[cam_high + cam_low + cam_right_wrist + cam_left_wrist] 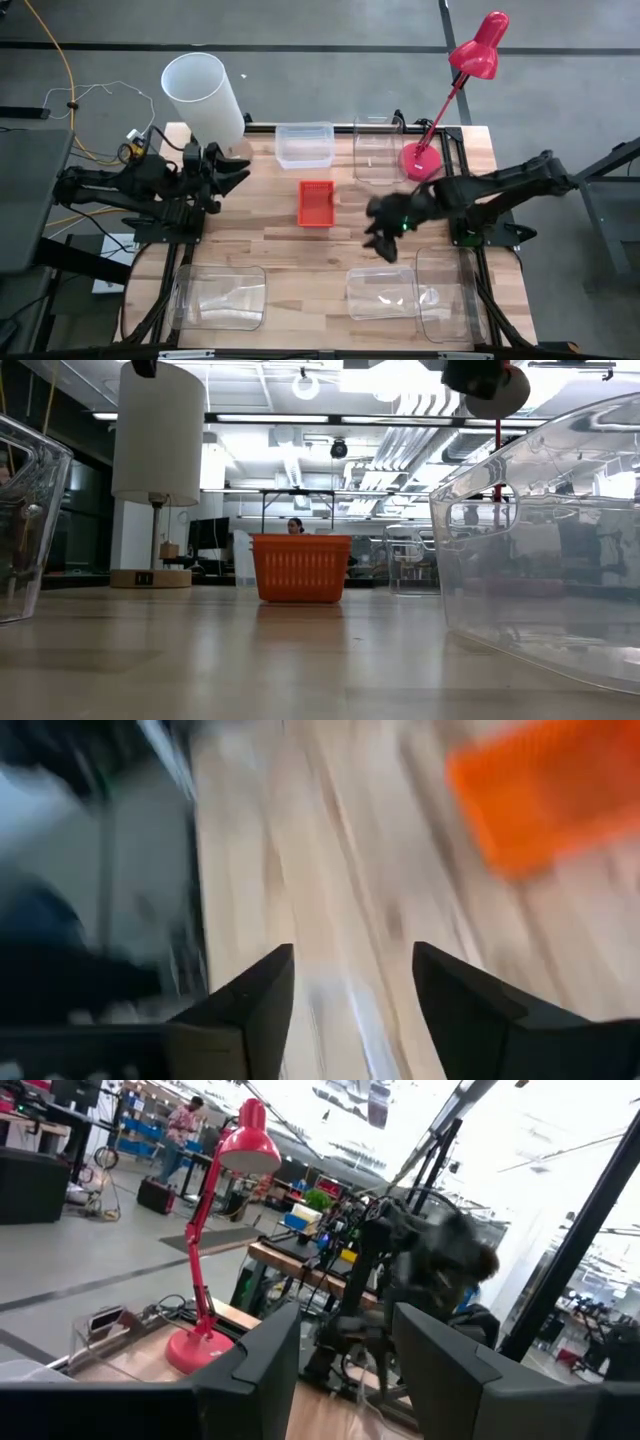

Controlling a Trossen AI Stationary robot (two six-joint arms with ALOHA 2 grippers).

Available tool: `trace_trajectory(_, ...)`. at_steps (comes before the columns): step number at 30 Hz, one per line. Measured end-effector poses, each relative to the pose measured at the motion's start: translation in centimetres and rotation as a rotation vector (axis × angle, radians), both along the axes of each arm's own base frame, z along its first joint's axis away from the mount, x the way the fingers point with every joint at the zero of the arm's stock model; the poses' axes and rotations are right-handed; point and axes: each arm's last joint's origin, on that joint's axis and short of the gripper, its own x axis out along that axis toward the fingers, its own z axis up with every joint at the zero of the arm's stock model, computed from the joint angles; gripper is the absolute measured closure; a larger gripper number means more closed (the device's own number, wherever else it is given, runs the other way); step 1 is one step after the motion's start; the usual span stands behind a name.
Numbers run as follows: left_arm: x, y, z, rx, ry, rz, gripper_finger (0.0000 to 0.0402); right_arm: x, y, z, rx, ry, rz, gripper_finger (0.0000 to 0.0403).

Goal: Stack baskets by color
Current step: Stack the bottom white bin on the top white bin

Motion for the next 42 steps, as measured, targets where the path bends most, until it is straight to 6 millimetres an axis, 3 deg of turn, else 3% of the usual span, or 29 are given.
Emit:
trace_trajectory(5, 0.2, 0.0, -0.3, 0.0, 0.035, 0.0, 0.0252, -0.3, 3.6, -2.6, -0.06, 0.232, 0.144, 0.0203)
trace_trajectory(9, 0.2, 0.0, -0.3, 0.0, 0.035, 0.0, 0.0252, -0.5, 6.1, -6.4, -0.155, 0.356, 0.222, 0.0203)
trace_trajectory(16, 0.2, 0.0, -0.5, 0.001, 0.048, 0.016, 0.0252, 0.1, 7.8, -11.1, -0.316, 0.444, 0.218, 0.0203)
trace_trajectory(28, 0.2, 0.0, -0.5, -0.002, 0.054, 0.017, 0.0252, 1.3, 8.3, -14.9, -0.412, 0.535, 0.261, 0.0203)
trace_trajectory(37, 0.2, 0.1, -0.5, 0.0, 0.054, 0.019, 0.0252, 1.8, 8.5, -15.8, -0.415, 0.54, 0.261, 0.0205)
trace_trajectory(42, 0.2, 0.1, -0.5, 0.01, 0.058, 0.03, 0.0252, 1.8, 8.5, -15.8, -0.409, 0.536, 0.262, 0.0232)
